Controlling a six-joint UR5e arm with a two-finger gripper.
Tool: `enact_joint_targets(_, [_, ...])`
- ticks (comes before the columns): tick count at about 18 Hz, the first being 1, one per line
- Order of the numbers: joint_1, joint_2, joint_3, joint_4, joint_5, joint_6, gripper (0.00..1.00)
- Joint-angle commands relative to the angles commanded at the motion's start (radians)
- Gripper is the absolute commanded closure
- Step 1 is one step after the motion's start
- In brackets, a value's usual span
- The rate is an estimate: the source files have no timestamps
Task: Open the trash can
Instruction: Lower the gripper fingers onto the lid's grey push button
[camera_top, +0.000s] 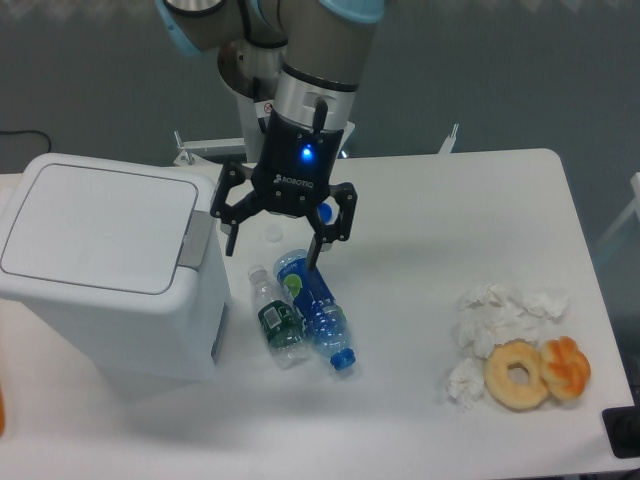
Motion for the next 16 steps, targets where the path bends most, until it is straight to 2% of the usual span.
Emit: enact_joint_targets(16, [-0.014,0.005,-0.046,0.002,-0.015,0.009,0.0])
